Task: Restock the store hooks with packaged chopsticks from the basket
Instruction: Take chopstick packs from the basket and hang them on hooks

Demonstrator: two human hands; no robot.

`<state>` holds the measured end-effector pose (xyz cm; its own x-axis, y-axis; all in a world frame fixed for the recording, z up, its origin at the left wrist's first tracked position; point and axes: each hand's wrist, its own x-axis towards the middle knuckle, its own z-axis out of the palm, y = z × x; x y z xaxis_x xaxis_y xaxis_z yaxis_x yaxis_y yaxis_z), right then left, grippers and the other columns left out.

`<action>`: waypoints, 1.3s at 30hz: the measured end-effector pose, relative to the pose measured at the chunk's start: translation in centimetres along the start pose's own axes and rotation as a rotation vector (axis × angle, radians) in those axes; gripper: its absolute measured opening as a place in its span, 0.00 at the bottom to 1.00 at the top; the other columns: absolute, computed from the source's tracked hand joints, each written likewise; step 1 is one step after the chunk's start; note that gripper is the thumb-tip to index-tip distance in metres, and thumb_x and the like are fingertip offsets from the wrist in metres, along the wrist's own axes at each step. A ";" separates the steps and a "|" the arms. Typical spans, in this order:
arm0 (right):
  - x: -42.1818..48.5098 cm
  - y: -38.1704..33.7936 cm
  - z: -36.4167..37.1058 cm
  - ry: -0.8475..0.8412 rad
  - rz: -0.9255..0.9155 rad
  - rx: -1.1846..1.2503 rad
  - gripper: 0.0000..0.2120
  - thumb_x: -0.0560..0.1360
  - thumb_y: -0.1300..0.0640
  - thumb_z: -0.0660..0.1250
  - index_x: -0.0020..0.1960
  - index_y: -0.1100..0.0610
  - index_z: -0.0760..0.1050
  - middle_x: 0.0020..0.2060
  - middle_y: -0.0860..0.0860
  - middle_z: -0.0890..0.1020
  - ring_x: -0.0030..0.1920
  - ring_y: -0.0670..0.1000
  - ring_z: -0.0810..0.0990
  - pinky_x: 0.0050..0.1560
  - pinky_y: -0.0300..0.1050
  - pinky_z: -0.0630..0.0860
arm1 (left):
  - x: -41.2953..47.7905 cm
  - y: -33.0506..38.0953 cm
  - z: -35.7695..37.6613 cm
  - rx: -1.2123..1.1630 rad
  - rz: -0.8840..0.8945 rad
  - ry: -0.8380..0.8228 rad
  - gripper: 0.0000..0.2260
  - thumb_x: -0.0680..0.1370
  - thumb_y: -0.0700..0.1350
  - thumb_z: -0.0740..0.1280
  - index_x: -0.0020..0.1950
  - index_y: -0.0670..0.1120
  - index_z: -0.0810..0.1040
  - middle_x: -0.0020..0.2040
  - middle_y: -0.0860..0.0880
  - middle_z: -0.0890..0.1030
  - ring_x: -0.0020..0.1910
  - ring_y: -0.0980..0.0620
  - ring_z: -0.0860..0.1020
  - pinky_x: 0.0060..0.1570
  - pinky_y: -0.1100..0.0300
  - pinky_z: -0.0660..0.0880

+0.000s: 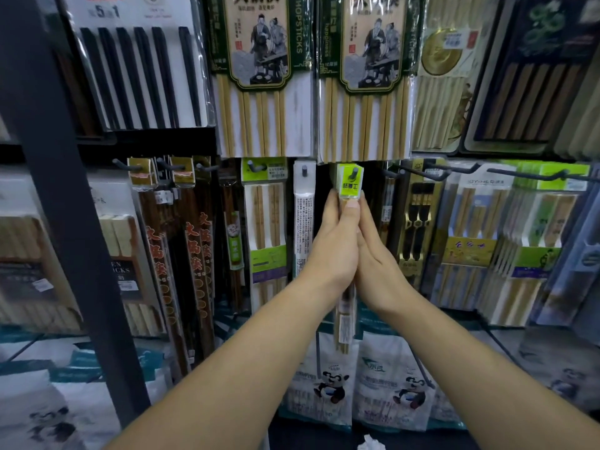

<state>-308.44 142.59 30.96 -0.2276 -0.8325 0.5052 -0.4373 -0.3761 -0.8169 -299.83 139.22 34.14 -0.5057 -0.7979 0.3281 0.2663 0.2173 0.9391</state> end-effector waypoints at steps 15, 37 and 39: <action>-0.9 1.4 0.5 -0.020 0.009 -0.111 0.33 0.82 0.32 0.47 0.81 0.38 0.38 0.80 0.34 0.48 0.73 0.25 0.51 0.69 0.23 0.54 | -0.6 -0.9 -0.6 -0.093 -0.042 -0.079 0.25 0.87 0.54 0.54 0.84 0.59 0.52 0.81 0.59 0.61 0.72 0.65 0.60 0.69 0.64 0.57; -28.2 16.3 8.5 -0.193 0.601 -0.398 0.07 0.78 0.60 0.69 0.47 0.48 0.77 0.38 0.41 0.80 0.40 0.39 0.79 0.43 0.34 0.71 | -22.2 -21.9 -16.7 0.745 -0.623 0.080 0.06 0.84 0.46 0.64 0.60 0.49 0.78 0.50 0.49 0.80 0.47 0.51 0.79 0.48 0.57 0.75; -30.9 19.3 9.9 -0.334 0.709 -0.434 0.05 0.77 0.59 0.69 0.48 0.50 0.80 0.41 0.44 0.83 0.45 0.48 0.83 0.48 0.41 0.75 | -24.8 -24.9 -19.0 0.909 -0.706 0.106 0.15 0.83 0.47 0.65 0.68 0.44 0.75 0.59 0.43 0.78 0.57 0.42 0.78 0.56 0.50 0.75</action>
<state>-301.21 157.03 -3.19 -0.3345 -0.9111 -0.2407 -0.5963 0.4024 -0.6946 -278.32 142.88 0.63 -0.2233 -0.9369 -0.2691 -0.7591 -0.0061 0.6510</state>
